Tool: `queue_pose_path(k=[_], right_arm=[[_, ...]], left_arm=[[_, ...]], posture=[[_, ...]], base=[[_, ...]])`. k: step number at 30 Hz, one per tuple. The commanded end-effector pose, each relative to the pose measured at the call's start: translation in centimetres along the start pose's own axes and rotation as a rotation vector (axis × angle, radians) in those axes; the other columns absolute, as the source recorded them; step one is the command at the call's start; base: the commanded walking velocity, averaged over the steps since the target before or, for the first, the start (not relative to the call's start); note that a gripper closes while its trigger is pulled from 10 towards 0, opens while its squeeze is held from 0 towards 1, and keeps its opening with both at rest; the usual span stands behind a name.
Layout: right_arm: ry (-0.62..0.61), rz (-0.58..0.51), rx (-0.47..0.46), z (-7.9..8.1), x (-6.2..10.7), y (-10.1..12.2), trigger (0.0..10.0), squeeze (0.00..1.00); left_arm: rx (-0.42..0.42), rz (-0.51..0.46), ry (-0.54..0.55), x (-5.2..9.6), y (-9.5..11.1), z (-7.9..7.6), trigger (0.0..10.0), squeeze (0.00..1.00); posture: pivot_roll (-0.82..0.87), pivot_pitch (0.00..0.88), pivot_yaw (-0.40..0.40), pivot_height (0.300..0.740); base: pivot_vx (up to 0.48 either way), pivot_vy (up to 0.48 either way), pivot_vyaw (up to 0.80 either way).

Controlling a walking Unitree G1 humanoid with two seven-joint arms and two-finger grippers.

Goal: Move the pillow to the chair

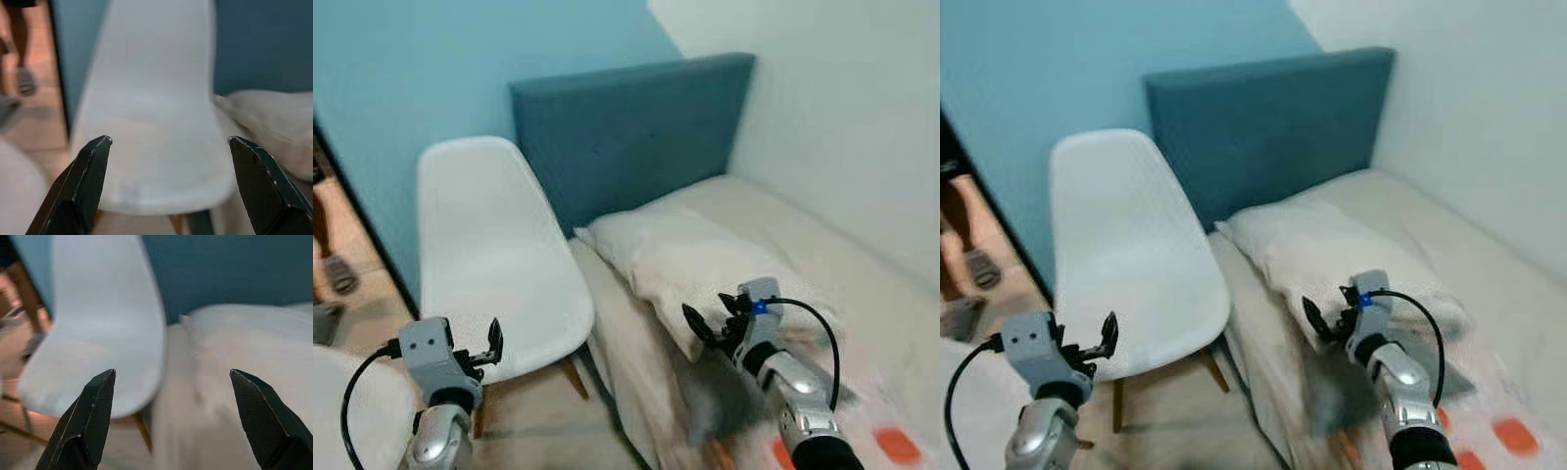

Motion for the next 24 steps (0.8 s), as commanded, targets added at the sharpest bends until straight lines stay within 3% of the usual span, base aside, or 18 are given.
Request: queue_pose_path(k=[1, 19, 24], right_arm=[[0.050, 0.026, 0.007, 0.83, -0.23, -0.47, 10.0, 0.00], [0.086, 0.070, 0.005, 0.80, 0.02, -1.22, 10.0, 0.00], [0.013, 0.059, 0.017, 0.01, -0.05, -1.10, 10.0, 0.00]], left_arm=[[-0.007, 0.016, 0.016, 0.05, -0.23, 0.62, 10.0, 0.00], [0.001, 0.029, 0.013, 0.04, -0.35, 0.82, 10.0, 0.00], [0.003, 0.032, 0.010, 0.05, -0.44, 0.87, 10.0, 0.00]], posture=[[0.12, 0.000, -0.066, 0.740], [0.11, 0.000, -0.067, 0.740], [0.12, 0.000, -0.067, 0.740]], base=[[0.319, 0.000, 0.68], [0.317, 0.000, 0.68], [0.312, 0.000, 0.27]])
Point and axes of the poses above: a point about 5 cm out from each wrist's last joint towards the gripper, its own x axis pointing back from the gripper into the wrist, its own y axis along the axis of the wrist's last joint, z = x × y, the point moved 3 cm from there along -x, pointing out of the wrist towards the gripper, and after that the axes turned 11 degrees about -x, right-handed, at the moved point
